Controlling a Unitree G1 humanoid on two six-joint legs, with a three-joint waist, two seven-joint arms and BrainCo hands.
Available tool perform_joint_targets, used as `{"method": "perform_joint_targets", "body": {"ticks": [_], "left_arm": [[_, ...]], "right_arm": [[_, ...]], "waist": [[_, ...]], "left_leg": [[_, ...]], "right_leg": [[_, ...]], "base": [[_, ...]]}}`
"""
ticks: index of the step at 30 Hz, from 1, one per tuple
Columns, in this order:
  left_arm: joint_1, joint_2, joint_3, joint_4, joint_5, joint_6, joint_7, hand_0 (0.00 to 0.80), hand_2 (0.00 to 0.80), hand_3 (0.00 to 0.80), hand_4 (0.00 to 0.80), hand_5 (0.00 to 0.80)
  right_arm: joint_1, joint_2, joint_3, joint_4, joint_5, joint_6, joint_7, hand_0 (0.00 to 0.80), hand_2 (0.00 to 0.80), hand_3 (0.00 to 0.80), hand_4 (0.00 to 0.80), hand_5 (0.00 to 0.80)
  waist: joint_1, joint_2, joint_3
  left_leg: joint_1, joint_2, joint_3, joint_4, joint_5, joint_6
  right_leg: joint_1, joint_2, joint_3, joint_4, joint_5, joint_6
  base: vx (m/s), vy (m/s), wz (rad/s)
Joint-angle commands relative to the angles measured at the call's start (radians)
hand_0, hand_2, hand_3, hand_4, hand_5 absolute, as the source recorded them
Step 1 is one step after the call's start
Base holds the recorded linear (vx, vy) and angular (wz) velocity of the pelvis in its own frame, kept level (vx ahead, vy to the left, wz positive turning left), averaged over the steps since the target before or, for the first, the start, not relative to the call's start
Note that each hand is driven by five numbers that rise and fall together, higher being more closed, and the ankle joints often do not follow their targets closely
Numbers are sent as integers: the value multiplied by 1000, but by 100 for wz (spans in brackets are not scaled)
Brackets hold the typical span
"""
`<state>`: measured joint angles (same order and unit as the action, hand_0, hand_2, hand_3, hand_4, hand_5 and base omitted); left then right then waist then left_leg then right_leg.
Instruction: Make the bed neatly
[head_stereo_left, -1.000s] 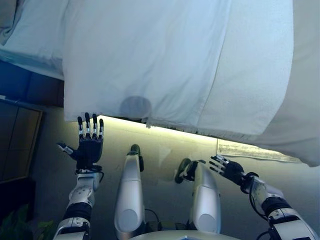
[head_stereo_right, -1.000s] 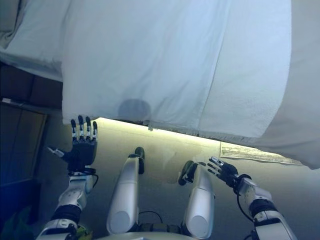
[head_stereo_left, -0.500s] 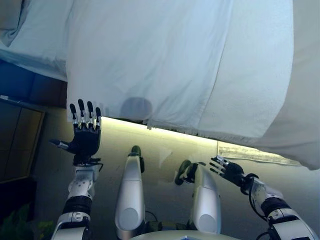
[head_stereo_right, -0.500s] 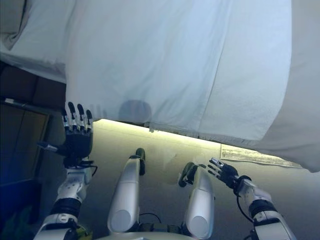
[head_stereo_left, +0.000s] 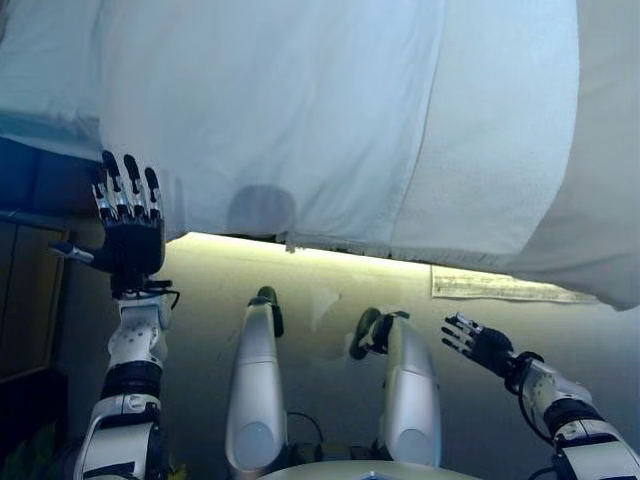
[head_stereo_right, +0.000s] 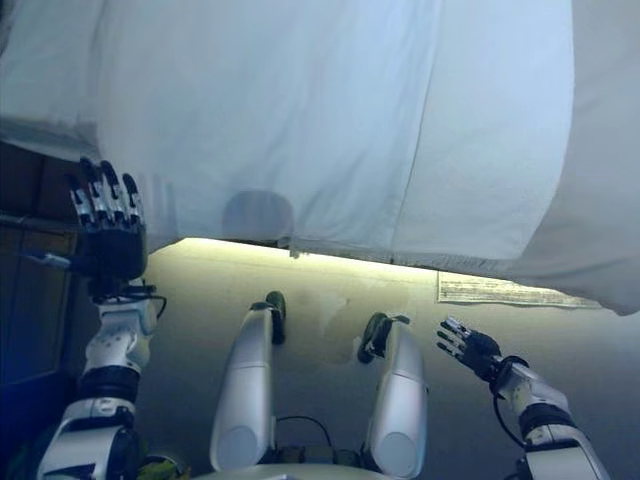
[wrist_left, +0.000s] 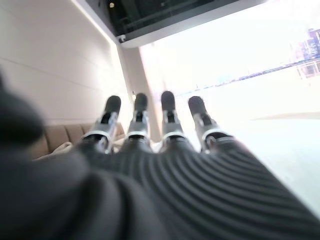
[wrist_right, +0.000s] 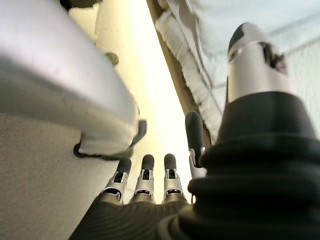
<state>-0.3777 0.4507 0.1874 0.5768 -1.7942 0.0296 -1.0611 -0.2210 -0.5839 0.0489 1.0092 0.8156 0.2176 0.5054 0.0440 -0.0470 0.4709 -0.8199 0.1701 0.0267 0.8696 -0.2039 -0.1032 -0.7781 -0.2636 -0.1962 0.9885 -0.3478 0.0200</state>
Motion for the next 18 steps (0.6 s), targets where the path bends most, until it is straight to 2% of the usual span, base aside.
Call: {"method": "perform_joint_targets", "body": {"ticks": [1, 7, 14, 18], "left_arm": [[-30, 50, 21, 52, -55, -29, 11, 0, 0, 0, 0, 0], [-77, 90, 30, 87, -97, -30, 39, 0, 0, 0, 0, 0], [-126, 126, 31, 169, -144, -51, 136, 0, 0, 0, 0, 0], [-149, 144, 27, 217, -153, -61, 200, 0, 0, 0, 0, 0]], "right_arm": [[50, -52, -25, 62, 18, -52, 31, 0, 0, 0, 0, 0], [53, -64, -49, 55, 57, -71, 40, 0, 0, 0, 0, 0], [42, -71, -71, 27, 120, -103, 37, 0, 0, 0, 0, 0], [30, -74, -78, 31, 135, -113, 39, 0, 0, 0, 0, 0]], "waist": [[-9, -16, -22], [-20, -36, -7], [-28, -56, 11], [-30, -55, 18]], "left_leg": [[12, 9, -19, 7, -85, -12], [-61, 10, -37, 85, -119, -6], [-154, 12, -52, 155, -138, -2], [-199, 14, -52, 182, -141, -1]], "right_leg": [[-47, -38, 103, -43, 98, 80], [-108, -33, 117, -20, 107, 83], [-181, -31, 123, 6, 120, 83], [-220, -36, 129, 23, 125, 85]], "base": [[0, 92, -12], [0, 63, -20], [-4, 7, -9], [-8, -18, -7]]}}
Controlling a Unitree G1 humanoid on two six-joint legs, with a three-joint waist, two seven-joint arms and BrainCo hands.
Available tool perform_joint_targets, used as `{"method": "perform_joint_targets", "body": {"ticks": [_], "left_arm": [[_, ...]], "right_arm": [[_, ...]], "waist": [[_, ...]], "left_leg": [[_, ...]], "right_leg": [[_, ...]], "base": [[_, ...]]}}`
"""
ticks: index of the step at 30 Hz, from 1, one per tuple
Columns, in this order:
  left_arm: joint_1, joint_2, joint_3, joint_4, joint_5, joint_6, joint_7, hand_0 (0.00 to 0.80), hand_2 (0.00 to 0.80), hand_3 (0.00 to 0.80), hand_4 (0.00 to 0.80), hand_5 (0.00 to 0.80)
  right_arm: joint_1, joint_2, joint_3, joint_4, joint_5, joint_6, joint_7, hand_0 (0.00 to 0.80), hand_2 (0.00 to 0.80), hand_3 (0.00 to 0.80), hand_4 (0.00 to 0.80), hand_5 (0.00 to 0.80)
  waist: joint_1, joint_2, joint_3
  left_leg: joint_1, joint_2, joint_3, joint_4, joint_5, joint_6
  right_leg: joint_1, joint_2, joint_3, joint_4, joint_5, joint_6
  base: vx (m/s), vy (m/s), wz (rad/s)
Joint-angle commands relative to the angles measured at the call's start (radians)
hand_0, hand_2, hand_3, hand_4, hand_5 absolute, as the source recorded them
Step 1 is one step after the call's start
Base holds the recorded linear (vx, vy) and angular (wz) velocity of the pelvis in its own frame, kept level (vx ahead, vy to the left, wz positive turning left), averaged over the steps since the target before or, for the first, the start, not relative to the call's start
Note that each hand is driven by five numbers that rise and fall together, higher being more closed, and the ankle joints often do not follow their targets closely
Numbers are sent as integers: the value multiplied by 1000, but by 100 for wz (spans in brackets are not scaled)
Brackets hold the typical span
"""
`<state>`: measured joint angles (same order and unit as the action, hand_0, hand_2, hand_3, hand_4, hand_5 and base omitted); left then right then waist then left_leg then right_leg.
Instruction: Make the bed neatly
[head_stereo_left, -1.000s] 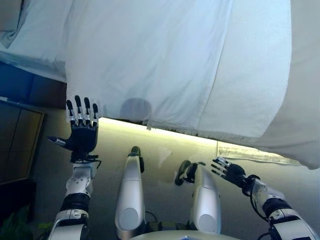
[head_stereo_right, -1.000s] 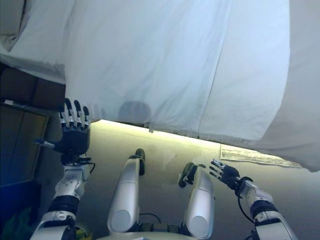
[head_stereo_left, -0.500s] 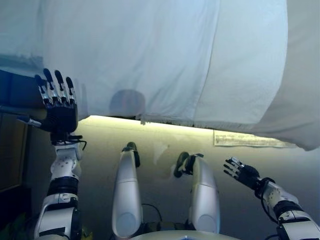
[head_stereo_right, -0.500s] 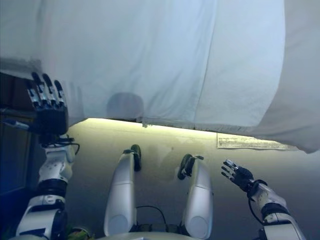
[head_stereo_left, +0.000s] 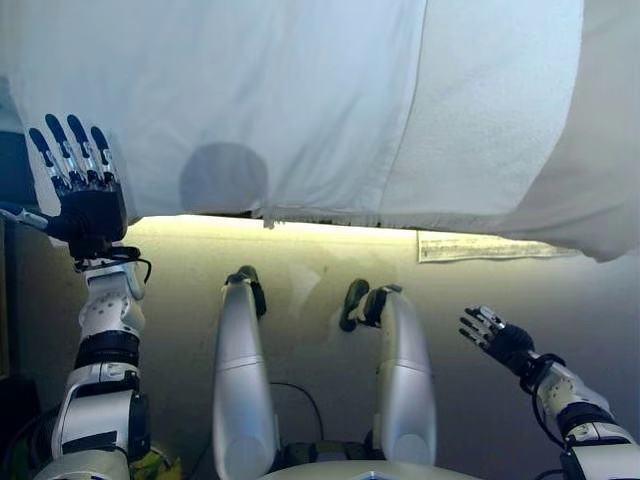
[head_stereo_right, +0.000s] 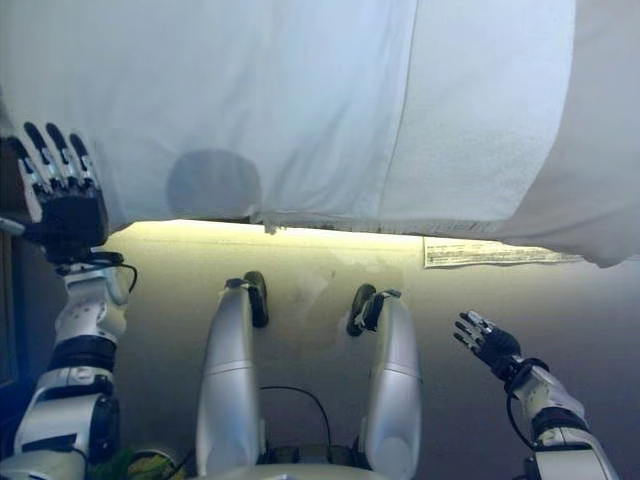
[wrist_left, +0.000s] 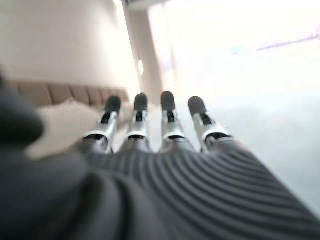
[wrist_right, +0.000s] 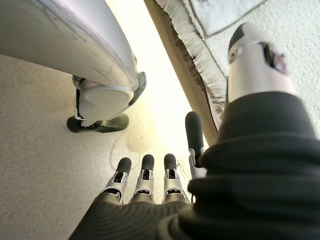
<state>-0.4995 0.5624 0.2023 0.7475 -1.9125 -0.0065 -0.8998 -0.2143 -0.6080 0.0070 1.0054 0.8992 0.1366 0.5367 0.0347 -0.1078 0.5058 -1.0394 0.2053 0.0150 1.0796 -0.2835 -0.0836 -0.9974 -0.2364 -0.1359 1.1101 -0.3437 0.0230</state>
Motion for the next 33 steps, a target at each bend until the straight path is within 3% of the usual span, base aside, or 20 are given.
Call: {"method": "perform_joint_targets", "body": {"ticks": [1, 13, 33], "left_arm": [[-35, 33, 6, 60, -31, -27, 55, 0, 0, 0, 0, 0], [-69, 44, -12, 224, -60, 16, 287, 0, 0, 0, 0, 0], [-119, 129, 45, 511, -60, 127, 746, 0, 0, 0, 0, 0]], "right_arm": [[19, -51, -37, 33, 57, -36, 8, 0, 0, 0, 0, 0], [-54, -81, -14, 10, 67, -26, -34, 0, 0, 0, 0, 0], [-115, -97, -12, 75, 80, -33, 28, 0, 0, 0, 0, 0]], "waist": [[-22, 8, -15], [-35, 30, -8], [-41, 17, -33]], "left_leg": [[9, -23, -40, -22, -61, -20], [-127, -34, -41, 33, -35, -25], [-89, -22, -37, -49, 20, -34]], "right_leg": [[-12, -65, 72, -94, 122, 83], [-146, -82, 90, -33, 126, 79], [-101, -65, 63, -88, 147, 83]], "base": [[-2, -33, -2], [-34, 1, 3], [-10, -46, 1]]}}
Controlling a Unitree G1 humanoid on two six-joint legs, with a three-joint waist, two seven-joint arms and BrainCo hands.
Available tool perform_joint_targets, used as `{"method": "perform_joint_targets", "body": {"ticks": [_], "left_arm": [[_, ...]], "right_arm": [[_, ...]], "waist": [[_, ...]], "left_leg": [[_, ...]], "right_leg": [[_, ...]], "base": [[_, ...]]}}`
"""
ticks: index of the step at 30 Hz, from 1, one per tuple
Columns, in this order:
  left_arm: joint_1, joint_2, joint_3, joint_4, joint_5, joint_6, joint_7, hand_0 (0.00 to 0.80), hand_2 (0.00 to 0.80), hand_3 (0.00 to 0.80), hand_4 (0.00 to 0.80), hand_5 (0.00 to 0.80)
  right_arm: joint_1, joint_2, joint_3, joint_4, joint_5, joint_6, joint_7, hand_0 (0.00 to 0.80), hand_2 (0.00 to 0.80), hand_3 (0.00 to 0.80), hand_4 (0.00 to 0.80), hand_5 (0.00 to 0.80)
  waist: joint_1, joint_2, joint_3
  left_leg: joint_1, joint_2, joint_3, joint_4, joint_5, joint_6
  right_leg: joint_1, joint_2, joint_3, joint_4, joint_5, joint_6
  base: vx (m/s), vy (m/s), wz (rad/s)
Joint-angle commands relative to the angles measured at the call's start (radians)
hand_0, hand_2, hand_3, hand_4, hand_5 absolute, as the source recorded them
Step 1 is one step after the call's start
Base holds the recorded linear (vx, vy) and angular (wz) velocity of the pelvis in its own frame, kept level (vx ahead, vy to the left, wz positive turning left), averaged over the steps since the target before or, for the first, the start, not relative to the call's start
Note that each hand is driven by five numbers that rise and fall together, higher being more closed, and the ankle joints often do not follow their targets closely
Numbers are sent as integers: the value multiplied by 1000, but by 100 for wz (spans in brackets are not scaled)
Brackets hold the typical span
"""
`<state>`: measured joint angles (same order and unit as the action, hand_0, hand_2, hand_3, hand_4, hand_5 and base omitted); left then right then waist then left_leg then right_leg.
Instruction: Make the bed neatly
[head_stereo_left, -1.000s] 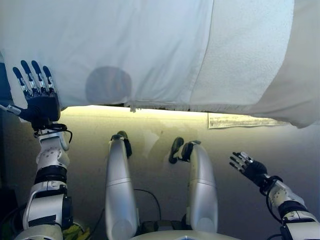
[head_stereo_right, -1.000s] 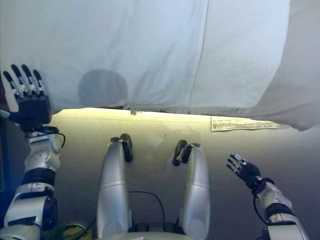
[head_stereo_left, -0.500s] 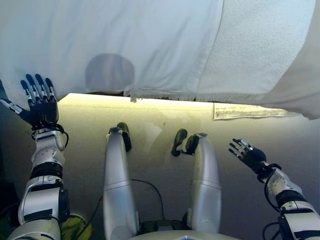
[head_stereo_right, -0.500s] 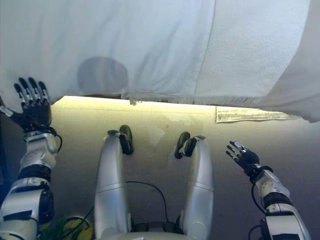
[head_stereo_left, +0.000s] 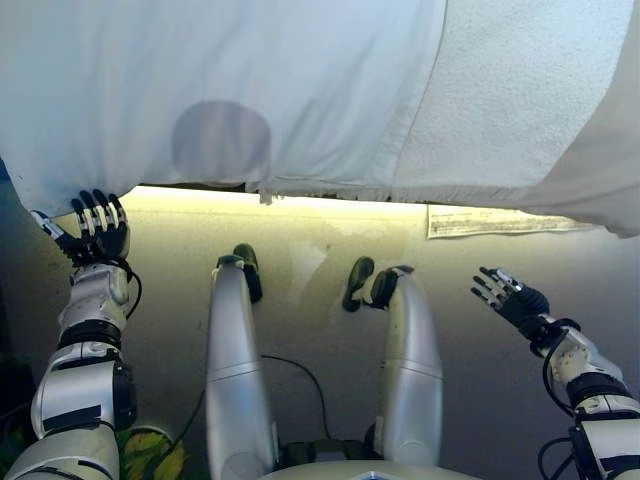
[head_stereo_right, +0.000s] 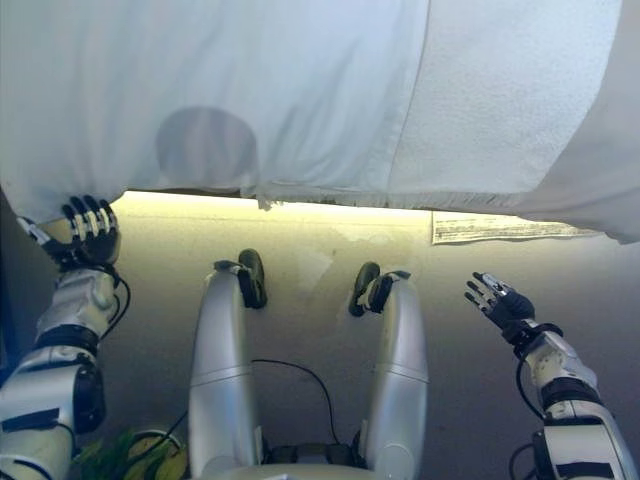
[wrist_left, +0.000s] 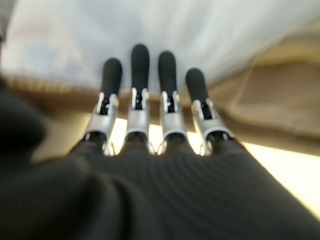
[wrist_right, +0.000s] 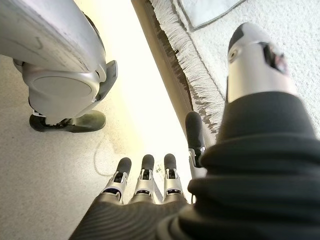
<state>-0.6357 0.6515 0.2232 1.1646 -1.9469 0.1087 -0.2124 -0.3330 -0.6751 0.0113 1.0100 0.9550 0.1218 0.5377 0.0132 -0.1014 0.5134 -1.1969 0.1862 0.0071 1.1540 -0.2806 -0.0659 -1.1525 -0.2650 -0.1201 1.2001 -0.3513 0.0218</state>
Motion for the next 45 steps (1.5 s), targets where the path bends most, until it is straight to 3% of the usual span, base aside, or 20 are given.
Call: {"method": "perform_joint_targets", "body": {"ticks": [1, 6, 13, 20, 24, 25, 32, 38, 43, 45], "left_arm": [[18, 41, 28, 102, -25, 10, 79, 0, 0, 0, 0, 0], [49, 39, 57, 143, -25, 35, 94, 0, 0, 0, 0, 0], [122, -25, 49, 136, -25, 49, 58, 0, 0, 0, 0, 0], [231, -131, 27, 128, 187, 40, -67, 0, 0, 0, 0, 0], [319, -202, 36, 115, 260, 23, -120, 0, 0, 0, 0, 0], [343, -221, 40, 110, 277, 19, -132, 0, 0, 0, 0, 0], [432, -312, 28, 67, 376, -17, -191, 0, 0, 0, 0, 0], [485, -335, -12, 81, 624, -18, -157, 0, 0, 0, 0, 0], [537, -358, -73, 127, 845, -30, -132, 0, 0, 0, 0, 0], [550, -367, -105, 146, 1002, -48, -108, 0, 0, 0, 0, 0]], "right_arm": [[2, -30, -16, 73, 25, -19, 31, 0, 0, 0, 0, 0], [4, -19, -16, 67, 27, -22, 36, 0, 0, 0, 0, 0], [12, 22, -1, 44, 38, -29, 27, 0, 0, 0, 0, 0], [73, 87, -13, 39, 46, -54, 26, 0, 0, 0, 0, 0], [129, 138, -40, 52, 41, -65, 30, 0, 0, 0, 0, 0], [142, 154, -51, 62, 37, -68, 32, 0, 0, 0, 0, 0], [202, 235, -92, 149, -10, -112, 49, 0, 0, 0, 0, 0], [248, 298, -99, 199, -102, -122, -34, 0, 0, 0, 0, 0], [295, 342, -70, 263, -228, -78, -98, 0, 0, 0, 0, 0], [303, 360, -56, 295, -248, -79, -116, 0, 0, 0, 0, 0]], "waist": [[-20, 12, -40], [-20, 19, -42], [-19, 32, -48], [-17, 53, -87], [-8, 61, -127], [-5, 62, -138], [8, 74, -207], [7, 74, -304], [3, 92, -404], [3, 98, -430]], "left_leg": [[74, -3, -28, -130, 19, -53], [117, -3, -23, -170, 30, -58], [226, -3, -6, -269, 53, -71], [395, -12, 38, -417, 91, -74], [513, -32, 54, -525, 122, -67], [536, -38, 62, -562, 157, -58], [734, -59, 76, -734, 199, -53], [954, -74, 108, -954, 266, -47], [1117, -73, 117, -1145, 325, -45], [1160, -73, 120, -1190, 335, -48]], "right_leg": [[59, -37, 47, -182, 154, 84], [92, -35, 40, -204, 150, 83], [191, -23, 28, -276, 148, 84], [351, -22, -6, -408, 167, 86], [470, -27, -37, -508, 188, 89], [496, -31, -52, -548, 218, 82], [703, -32, -102, -733, 251, 93], [933, 8, -141, -959, 312, 112], [1095, 46, -135, -1144, 376, 116], [1138, 57, -137, -1191, 393, 118]], "base": [[-6, -52, 3], [-17, -70, 2], [-12, -108, 5], [48, -135, 2], [101, -132, 0], [58, -142, 11], [97, -128, 5], [146, -157, -5], [240, -81, -7], [159, -58, -9]]}}
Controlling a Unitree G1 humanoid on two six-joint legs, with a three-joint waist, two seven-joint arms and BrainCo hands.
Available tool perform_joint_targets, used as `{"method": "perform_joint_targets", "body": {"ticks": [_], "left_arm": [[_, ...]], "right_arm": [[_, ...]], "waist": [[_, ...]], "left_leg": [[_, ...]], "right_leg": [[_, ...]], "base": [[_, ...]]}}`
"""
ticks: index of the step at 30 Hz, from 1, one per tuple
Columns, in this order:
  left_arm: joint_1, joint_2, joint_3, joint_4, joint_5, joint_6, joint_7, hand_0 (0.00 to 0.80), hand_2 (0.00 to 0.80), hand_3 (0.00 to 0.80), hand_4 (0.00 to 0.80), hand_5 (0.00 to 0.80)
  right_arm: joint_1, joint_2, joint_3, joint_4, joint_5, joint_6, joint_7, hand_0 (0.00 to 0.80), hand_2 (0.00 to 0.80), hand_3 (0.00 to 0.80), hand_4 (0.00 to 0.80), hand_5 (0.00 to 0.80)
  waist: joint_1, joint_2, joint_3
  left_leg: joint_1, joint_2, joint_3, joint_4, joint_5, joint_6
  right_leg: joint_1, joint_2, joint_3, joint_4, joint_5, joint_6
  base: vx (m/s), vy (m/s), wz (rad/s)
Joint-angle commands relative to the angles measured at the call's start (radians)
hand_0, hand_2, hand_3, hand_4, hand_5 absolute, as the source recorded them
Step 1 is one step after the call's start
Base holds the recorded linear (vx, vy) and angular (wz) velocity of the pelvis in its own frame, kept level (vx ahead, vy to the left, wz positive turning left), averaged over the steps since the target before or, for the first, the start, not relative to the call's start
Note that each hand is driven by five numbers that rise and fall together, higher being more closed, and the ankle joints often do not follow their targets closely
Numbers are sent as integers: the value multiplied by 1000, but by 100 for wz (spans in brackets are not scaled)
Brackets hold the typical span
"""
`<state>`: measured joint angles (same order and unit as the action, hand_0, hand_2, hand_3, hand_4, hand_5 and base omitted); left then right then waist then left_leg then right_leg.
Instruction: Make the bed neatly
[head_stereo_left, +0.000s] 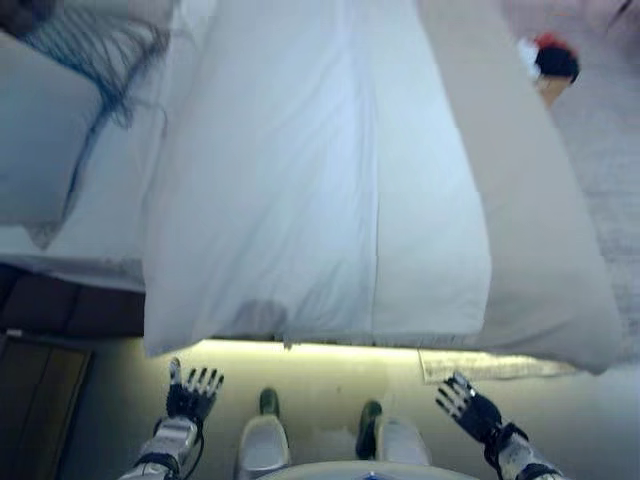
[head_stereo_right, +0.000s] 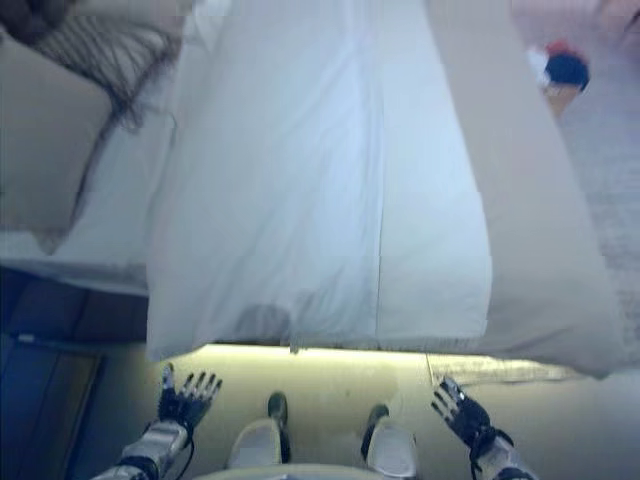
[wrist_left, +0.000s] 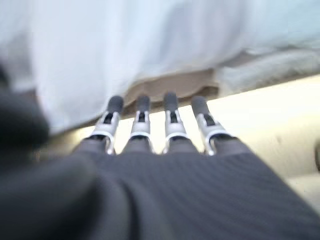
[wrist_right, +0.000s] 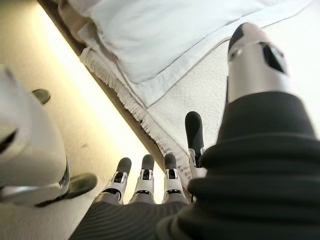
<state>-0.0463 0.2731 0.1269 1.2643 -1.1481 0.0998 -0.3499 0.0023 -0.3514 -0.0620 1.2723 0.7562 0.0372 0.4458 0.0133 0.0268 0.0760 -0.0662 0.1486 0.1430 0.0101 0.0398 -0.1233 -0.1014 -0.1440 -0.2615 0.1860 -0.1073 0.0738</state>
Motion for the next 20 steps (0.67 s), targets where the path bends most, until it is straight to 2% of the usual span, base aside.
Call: {"method": "perform_joint_targets", "body": {"ticks": [1, 2, 4, 7, 12, 15, 20], "left_arm": [[-38, 12, -30, 57, 252, -53, 43, 0, 0, 0, 0, 0], [-37, 15, -72, 72, 386, -75, 57, 0, 0, 0, 0, 0], [-33, 11, -124, 91, 518, -86, 75, 0, 0, 0, 0, 0], [-29, -13, -169, 117, 523, -83, 103, 0, 0, 0, 0, 0], [-15, -71, -159, 147, 498, -62, 104, 0, 0, 0, 0, 0], [-13, -102, -177, 152, 508, -59, 124, 0, 0, 0, 0, 0], [-18, -112, -195, 150, 502, -61, 109, 0, 0, 0, 0, 0]], "right_arm": [[-29, 44, 29, 39, -44, 1, -34, 0, 0, 0, 0, 0], [-25, 57, 37, 51, -27, 3, -56, 0, 0, 0, 0, 0], [-14, 66, 49, 68, 0, 18, -83, 0, 0, 0, 0, 0], [-3, 78, 37, 105, 3, 20, -125, 0, 0, 0, 0, 0], [13, 112, 10, 165, 12, 16, -167, 0, 0, 0, 0, 0], [15, 147, 27, 164, 2, 3, -172, 0, 0, 0, 0, 0], [1, 166, 72, 145, -27, 9, -188, 0, 0, 0, 0, 0]], "waist": [[2, -28, 3], [-2, -24, -8], [-12, -15, -21], [-26, -5, -33], [-32, -4, -47], [-31, -9, -50], [-31, -19, -55]], "left_leg": [[43, -35, -15, -66, 20, 9], [55, -34, -16, -83, 25, 8], [70, -37, -15, -97, 22, 6], [85, -43, -16, -97, 10, 11], [124, -42, 0, -97, -9, 20], [139, -42, 0, -97, -15, 25], [161, -40, 2, -97, -23, 28]], "right_leg": [[100, -61, 3, -194, 155, 66], [115, -55, 2, -218, 165, 68], [135, -48, 2, -244, 173, 70], [151, -43, 12, -259, 174, 70], [180, -39, 14, -267, 172, 65], [195, -36, 14, -269, 172, 64], [214, -30, 17, -269, 169, 61]], "base": [[98, -53, -6], [79, -45, -6], [58, -27, -10], [43, -5, -13], [53, -35, -9], [12, -64, -3], [0, -26, -2]]}}
